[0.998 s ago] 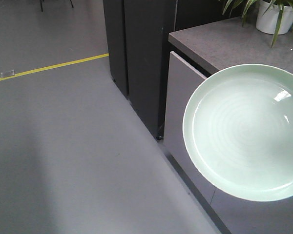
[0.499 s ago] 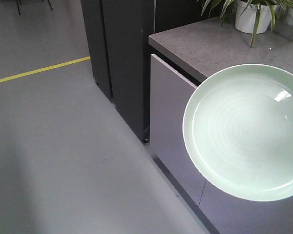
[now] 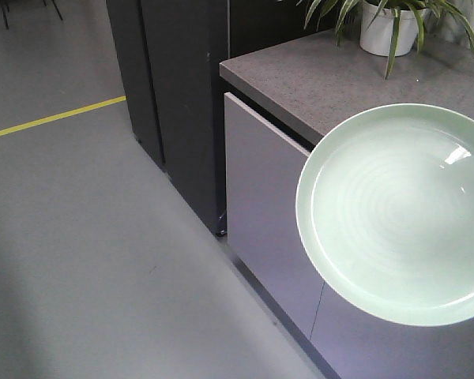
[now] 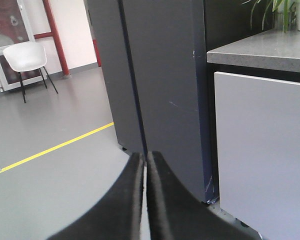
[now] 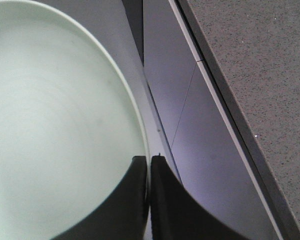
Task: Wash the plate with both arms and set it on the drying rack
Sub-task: 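Turn the base toward the counter with the potted plant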
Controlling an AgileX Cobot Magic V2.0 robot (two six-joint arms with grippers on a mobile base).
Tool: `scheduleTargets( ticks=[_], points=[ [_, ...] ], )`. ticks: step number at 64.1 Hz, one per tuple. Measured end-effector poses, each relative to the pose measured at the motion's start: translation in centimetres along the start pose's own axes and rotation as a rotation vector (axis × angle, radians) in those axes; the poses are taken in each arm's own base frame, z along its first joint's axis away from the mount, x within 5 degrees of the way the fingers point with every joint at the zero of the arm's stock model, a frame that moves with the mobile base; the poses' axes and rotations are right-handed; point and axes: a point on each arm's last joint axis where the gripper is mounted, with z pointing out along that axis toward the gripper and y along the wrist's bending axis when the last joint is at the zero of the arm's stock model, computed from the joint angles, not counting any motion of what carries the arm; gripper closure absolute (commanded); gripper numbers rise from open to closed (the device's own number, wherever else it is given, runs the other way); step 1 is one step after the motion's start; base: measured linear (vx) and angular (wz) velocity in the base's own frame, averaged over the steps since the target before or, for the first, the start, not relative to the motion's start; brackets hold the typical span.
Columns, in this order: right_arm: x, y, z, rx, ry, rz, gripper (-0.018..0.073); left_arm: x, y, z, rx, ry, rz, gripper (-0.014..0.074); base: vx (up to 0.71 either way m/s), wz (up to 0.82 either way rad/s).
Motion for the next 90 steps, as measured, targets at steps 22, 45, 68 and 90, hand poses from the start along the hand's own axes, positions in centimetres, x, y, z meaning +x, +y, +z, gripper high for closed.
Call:
scheduleTargets(
  ticks=[22, 45, 68, 90],
  points=[
    [0.00, 0.00, 0.00, 0.000, 0.000, 0.000, 0.0567, 0.00, 0.00, 0.00, 0.000, 0.000, 0.000, 0.0594, 0.06, -0.10],
    [0.00, 0.00, 0.00, 0.000, 0.000, 0.000, 0.0567, 0.00, 0.00, 0.00, 0.000, 0.000, 0.000, 0.0594, 0.05, -0.13],
    [0.00, 0.00, 0.00, 0.000, 0.000, 0.000, 0.0567, 0.00, 0.00, 0.00, 0.000, 0.000, 0.000, 0.0594, 0.04, -0.16],
    [0.00, 0.00, 0.00, 0.000, 0.000, 0.000, 0.0567, 0.00, 0.00, 0.00, 0.000, 0.000, 0.000, 0.0594, 0.05, -0.18]
  ],
)
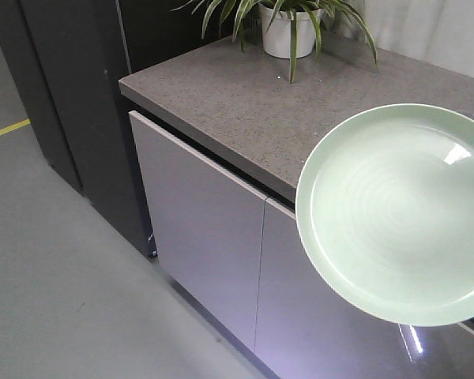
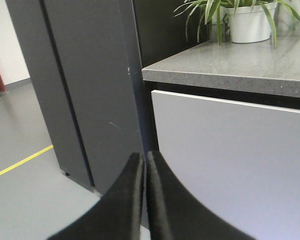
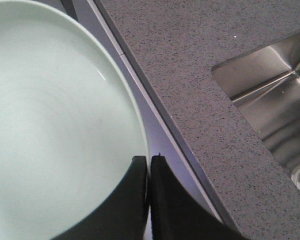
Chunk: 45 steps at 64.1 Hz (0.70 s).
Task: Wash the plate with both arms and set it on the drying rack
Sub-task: 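Turn the base toward the counter with the potted plant, then drive up to the stainless steel sink holding the plate above it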
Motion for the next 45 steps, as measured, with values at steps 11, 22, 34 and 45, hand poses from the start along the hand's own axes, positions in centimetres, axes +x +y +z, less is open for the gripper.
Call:
scheduleTargets(
  ticks=[11, 22, 34, 45],
  points=[
    [0.00, 0.00, 0.00, 0.000, 0.000, 0.000, 0.0567, 0.00, 0.00, 0.00, 0.000, 0.000, 0.000, 0.0594, 0.05, -0.19],
    [0.00, 0.00, 0.00, 0.000, 0.000, 0.000, 0.0567, 0.00, 0.00, 0.00, 0.000, 0.000, 0.000, 0.0594, 0.05, -0.18],
    [0.00, 0.00, 0.00, 0.000, 0.000, 0.000, 0.0567, 0.00, 0.00, 0.00, 0.000, 0.000, 0.000, 0.0594, 0.05, -0.17],
    [0.00, 0.00, 0.00, 0.000, 0.000, 0.000, 0.0567, 0.00, 0.00, 0.00, 0.000, 0.000, 0.000, 0.0594, 0.04, -0.14]
  ],
)
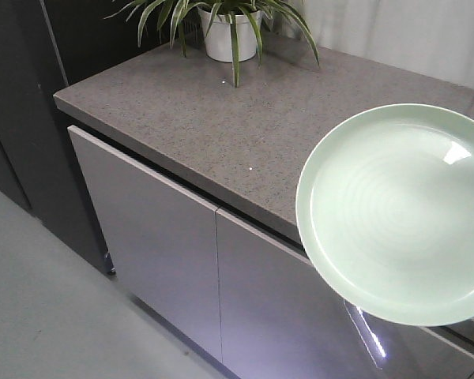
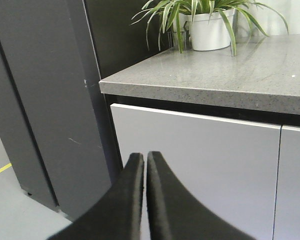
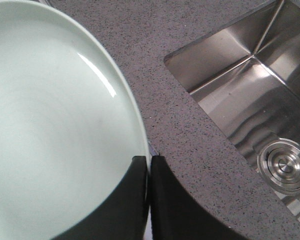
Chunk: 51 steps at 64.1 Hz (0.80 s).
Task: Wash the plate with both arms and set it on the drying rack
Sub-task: 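Drive up to the stainless steel sink holding the plate above it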
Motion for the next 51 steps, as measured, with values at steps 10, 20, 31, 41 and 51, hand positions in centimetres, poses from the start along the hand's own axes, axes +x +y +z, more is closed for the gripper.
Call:
scheduleTargets(
  ticks=[10, 20, 31, 41, 51],
  points=[
    [0.00, 0.00, 0.00, 0.000, 0.000, 0.000, 0.0567, 0.00, 0.00, 0.00, 0.000, 0.000, 0.000, 0.0594, 0.04, -0.12],
    [0.00, 0.00, 0.00, 0.000, 0.000, 0.000, 0.0567, 0.00, 0.00, 0.00, 0.000, 0.000, 0.000, 0.0594, 0.04, -0.13],
    [0.00, 0.00, 0.00, 0.000, 0.000, 0.000, 0.0567, 0.00, 0.00, 0.00, 0.000, 0.000, 0.000, 0.0594, 0.04, -0.13],
    [0.00, 0.00, 0.00, 0.000, 0.000, 0.000, 0.0567, 0.00, 0.00, 0.00, 0.000, 0.000, 0.000, 0.0594, 0.04, -0.13],
    [0.00, 0.00, 0.00, 0.000, 0.000, 0.000, 0.0567, 0.00, 0.00, 0.00, 0.000, 0.000, 0.000, 0.0594, 0.04, -0.14]
  ],
)
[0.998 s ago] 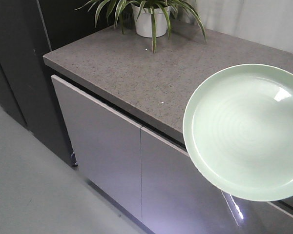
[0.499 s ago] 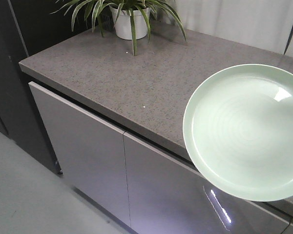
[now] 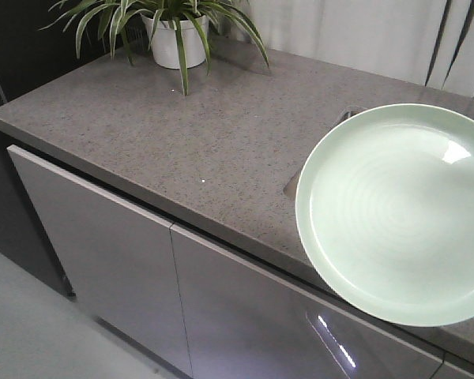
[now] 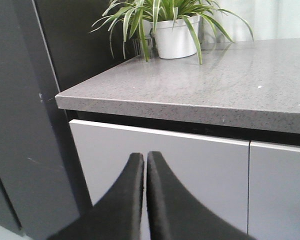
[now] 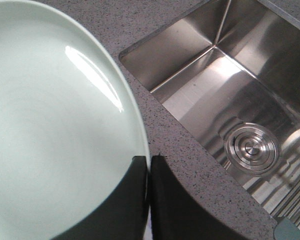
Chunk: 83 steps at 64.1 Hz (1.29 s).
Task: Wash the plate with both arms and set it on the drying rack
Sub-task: 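Drive up to the stainless steel sink holding the plate above it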
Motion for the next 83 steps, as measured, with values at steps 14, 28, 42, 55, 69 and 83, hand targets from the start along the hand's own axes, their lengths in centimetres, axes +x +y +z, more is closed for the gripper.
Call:
scheduleTargets(
  ticks=[14, 28, 42, 55, 69, 83],
  points=[
    [0.00, 0.00, 0.00, 0.000, 0.000, 0.000, 0.0567, 0.00, 0.00, 0.00, 0.000, 0.000, 0.000, 0.0594, 0.05, -0.18],
    [0.00, 0.00, 0.00, 0.000, 0.000, 0.000, 0.0567, 0.00, 0.00, 0.00, 0.000, 0.000, 0.000, 0.0594, 0.06, -0.22],
    [0.00, 0.00, 0.00, 0.000, 0.000, 0.000, 0.0567, 0.00, 0.00, 0.00, 0.000, 0.000, 0.000, 0.0594, 0.06, -0.22],
    [0.00, 0.00, 0.00, 0.000, 0.000, 0.000, 0.0567, 0.00, 0.00, 0.00, 0.000, 0.000, 0.000, 0.0594, 0.05, -0.18],
    [0.00, 0.00, 0.00, 0.000, 0.000, 0.000, 0.0567, 0.00, 0.00, 0.00, 0.000, 0.000, 0.000, 0.0594, 0.04, -0.15],
    [0.00, 0.00, 0.00, 0.000, 0.000, 0.000, 0.0567, 0.00, 0.00, 0.00, 0.000, 0.000, 0.000, 0.0594, 0.03, -0.11]
  ],
)
